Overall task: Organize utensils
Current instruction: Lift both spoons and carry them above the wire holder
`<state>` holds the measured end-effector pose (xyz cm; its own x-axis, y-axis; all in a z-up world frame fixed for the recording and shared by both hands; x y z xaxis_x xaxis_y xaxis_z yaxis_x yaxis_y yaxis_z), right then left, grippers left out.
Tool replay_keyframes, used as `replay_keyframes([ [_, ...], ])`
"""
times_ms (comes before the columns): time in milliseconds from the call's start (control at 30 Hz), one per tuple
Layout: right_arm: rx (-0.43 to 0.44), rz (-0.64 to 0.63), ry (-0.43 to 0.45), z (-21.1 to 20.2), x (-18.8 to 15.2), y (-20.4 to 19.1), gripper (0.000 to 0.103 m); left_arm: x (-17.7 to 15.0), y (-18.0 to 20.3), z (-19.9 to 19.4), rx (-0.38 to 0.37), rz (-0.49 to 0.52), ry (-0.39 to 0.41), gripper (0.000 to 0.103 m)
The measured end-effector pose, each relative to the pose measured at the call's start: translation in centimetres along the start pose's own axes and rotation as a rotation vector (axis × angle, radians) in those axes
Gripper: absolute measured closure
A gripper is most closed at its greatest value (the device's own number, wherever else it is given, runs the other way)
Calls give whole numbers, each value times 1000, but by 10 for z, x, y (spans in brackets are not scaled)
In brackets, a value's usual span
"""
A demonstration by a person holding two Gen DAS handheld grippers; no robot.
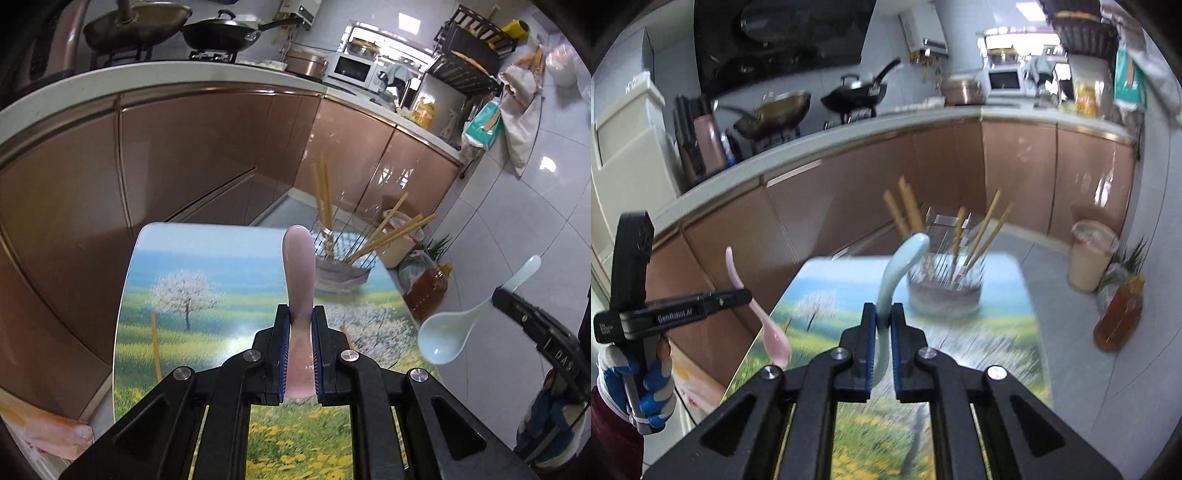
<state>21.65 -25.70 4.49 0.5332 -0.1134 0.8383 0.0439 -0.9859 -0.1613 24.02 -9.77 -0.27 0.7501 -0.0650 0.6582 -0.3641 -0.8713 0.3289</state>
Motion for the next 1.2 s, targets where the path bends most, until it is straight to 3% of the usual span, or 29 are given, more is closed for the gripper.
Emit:
replay_keyframes([
  [200, -47, -33, 86, -4, 75, 26, 96, 56, 30, 18, -27, 37, 30, 92],
  [333, -69, -52, 114, 19, 119, 45, 96, 91, 49, 45, -45, 56, 44, 92],
  [467, -91, -63, 104, 54, 141, 65, 96, 120, 66, 83, -55, 71, 60, 92],
  [633, -100, -53, 50, 108, 138, 94, 96, 138, 77, 133, -51, 91, 61, 92],
  [833, -96, -50, -21, 160, 118, 115, 96, 131, 80, 181, -40, 117, 62, 92],
  [1200, -94, -86, -119, 211, 87, 117, 96, 118, 70, 216, -33, 105, 34, 92],
])
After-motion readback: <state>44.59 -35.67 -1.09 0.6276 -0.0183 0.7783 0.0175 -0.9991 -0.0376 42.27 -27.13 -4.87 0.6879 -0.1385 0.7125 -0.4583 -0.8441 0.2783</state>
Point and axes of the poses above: each gripper's, at about its wrist camera, not at the fingertips, and z roughly the way its jaws point, y to its right, x to its top, the point moved 6 cm from there along z, roughly the way its jaws point, and after that the axes turned 4 degrees about -z, right-handed, at the moved point
